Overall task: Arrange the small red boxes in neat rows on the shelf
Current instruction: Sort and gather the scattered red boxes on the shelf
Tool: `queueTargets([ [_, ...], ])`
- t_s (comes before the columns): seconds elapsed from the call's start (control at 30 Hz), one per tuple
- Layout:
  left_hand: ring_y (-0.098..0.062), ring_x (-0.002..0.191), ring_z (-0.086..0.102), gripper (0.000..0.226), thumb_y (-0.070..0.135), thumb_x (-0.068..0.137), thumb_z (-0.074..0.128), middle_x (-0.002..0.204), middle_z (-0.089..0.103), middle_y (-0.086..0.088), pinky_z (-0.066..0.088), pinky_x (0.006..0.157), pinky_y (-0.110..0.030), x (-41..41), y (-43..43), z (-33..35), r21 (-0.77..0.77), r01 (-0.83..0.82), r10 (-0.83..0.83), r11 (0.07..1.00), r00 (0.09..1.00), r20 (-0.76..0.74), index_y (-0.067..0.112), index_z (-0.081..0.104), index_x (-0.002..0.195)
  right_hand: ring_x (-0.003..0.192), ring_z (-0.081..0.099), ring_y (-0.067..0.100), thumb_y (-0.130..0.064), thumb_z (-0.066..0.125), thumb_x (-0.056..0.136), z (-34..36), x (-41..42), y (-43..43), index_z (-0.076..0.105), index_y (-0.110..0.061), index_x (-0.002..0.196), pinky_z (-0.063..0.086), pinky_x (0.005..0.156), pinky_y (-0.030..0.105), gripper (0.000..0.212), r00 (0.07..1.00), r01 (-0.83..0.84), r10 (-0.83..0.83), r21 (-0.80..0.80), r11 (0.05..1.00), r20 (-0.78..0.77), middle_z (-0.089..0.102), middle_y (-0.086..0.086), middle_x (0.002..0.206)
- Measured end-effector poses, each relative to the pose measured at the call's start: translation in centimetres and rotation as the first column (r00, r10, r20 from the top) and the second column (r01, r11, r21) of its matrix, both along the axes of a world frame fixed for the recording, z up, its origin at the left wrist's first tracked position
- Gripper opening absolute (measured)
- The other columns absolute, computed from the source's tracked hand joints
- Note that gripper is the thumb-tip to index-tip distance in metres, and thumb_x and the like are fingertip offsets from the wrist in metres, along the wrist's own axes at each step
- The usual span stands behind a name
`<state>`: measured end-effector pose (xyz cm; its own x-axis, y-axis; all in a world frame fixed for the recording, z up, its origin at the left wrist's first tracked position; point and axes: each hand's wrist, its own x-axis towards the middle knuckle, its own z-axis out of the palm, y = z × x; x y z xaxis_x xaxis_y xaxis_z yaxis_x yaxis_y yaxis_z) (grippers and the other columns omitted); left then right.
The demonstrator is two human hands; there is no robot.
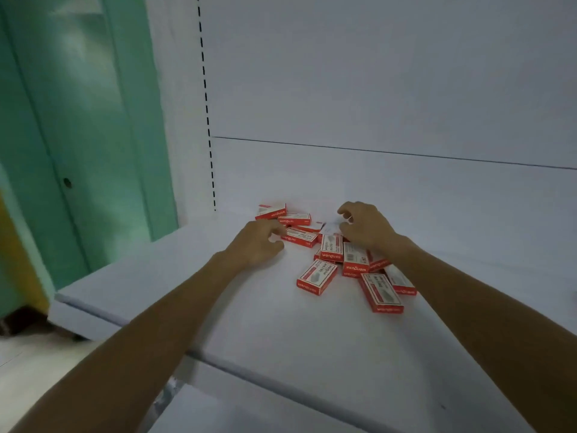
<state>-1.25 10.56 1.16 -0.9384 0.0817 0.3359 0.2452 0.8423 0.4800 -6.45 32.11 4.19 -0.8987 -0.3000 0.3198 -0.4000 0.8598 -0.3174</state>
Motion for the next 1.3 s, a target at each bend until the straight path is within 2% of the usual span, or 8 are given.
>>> queueTargets([
  [0.2,-0.018,0.11,0.055,0.03,0.018,0.087,0.058,0.124,0.06,-0.004,0.037,0.086,-0.019,-4.0,0.3,0.6,-0.066,0.144,-0.142,0.987,0.99,0.023,0.016,0.06,0.116,0.096,0.059,0.023,-0.027,0.047,0.089,0.2,-2.0,-0.2,0.054,-0.013,0.117,0.048,0.078,0.033,0.032,0.985,0.144,-0.147,0.038,0.989,0.091,0.06,0.009,0.115],
  [0.43,-0.018,0.106,0.056,0.039,0.021,0.086,0.053,0.122,0.061,-0.004,0.045,0.089,-0.03,-5.3,-0.1,-0.1,-0.314,0.24,-0.243,0.919,0.969,0.029,0.019,0.055,0.125,0.076,0.058,0.018,-0.07,0.047,0.077,-0.9,-3.2,-2.4,0.058,-0.017,0.09,0.044,0.078,0.034,0.055,0.963,0.21,-0.246,0.264,0.941,0.109,0.062,0.0,0.082],
  [0.57,-0.025,0.112,0.047,0.039,0.035,0.088,0.053,0.122,0.057,-0.006,0.04,0.095,-0.039,-5.4,-0.7,0.0,-0.446,0.209,-0.233,0.87,0.972,0.0,0.024,0.055,0.126,0.084,0.058,0.021,-0.074,0.054,0.069,-0.9,-3.4,-3.9,0.053,-0.018,0.089,0.043,0.086,0.038,0.06,0.943,0.253,-0.294,0.244,0.936,0.153,0.058,-0.001,0.082],
  [0.73,-0.015,0.095,0.059,0.032,0.034,0.083,0.062,0.108,0.069,0.001,0.045,0.077,-0.026,-4.4,-1.6,0.1,-0.336,0.272,-0.296,0.902,0.955,-0.02,0.022,0.066,0.112,0.087,0.059,0.022,-0.061,0.061,0.073,-1.2,-3.0,-4.7,0.05,-0.016,0.088,0.047,0.086,0.038,0.048,0.943,0.273,-0.297,0.166,0.948,0.148,0.057,0.001,0.084],
  [0.93,-0.014,0.101,0.055,0.046,0.037,0.079,0.066,0.118,0.061,0.001,0.039,0.077,-0.022,-2.6,-3.9,-0.2,-0.178,0.214,-0.201,0.96,0.976,0.088,0.019,0.056,0.121,0.089,0.058,0.024,-0.045,0.063,0.078,-1.7,-1.7,-5.1,0.05,-0.013,0.086,0.048,0.079,0.036,0.036,0.953,0.301,-0.298,-0.046,0.953,0.05,0.059,0.007,0.088],
  [1.0,-0.015,0.108,0.053,0.048,0.035,0.083,0.063,0.124,0.059,0.0,0.033,0.077,-0.016,-1.8,-4.5,0.0,-0.184,0.258,-0.248,0.948,0.966,0.076,0.02,0.053,0.127,0.093,0.056,0.026,-0.04,0.062,0.079,-1.3,-1.2,-4.9,0.053,-0.008,0.093,0.049,0.08,0.037,0.036,0.961,0.271,-0.275,-0.138,0.953,-0.007,0.061,0.01,0.092],
  [1.1,-0.006,0.098,0.05,0.038,0.029,0.086,0.062,0.12,0.061,-0.001,0.029,0.072,-0.007,-0.5,-5.1,0.7,-0.16,0.326,-0.331,0.932,0.943,-0.005,0.019,0.058,0.122,0.099,0.053,0.025,-0.039,0.062,0.08,-0.5,0.0,-4.7,0.055,-0.006,0.102,0.05,0.079,0.038,0.04,0.967,0.23,-0.246,-0.183,0.956,-0.069,0.061,0.01,0.097],
  [1.3,-0.012,0.091,0.049,0.044,0.03,0.082,0.065,0.114,0.057,-0.007,0.036,0.074,-0.019,1.0,-2.8,2.0,-0.111,0.298,-0.308,0.948,0.947,-0.088,0.018,0.056,0.124,0.096,0.054,0.022,-0.041,0.063,0.08,0.2,3.7,-2.7,0.056,-0.011,0.108,0.051,0.081,0.037,0.042,0.942,0.276,-0.295,-0.129,0.952,-0.159,0.061,0.008,0.105],
])
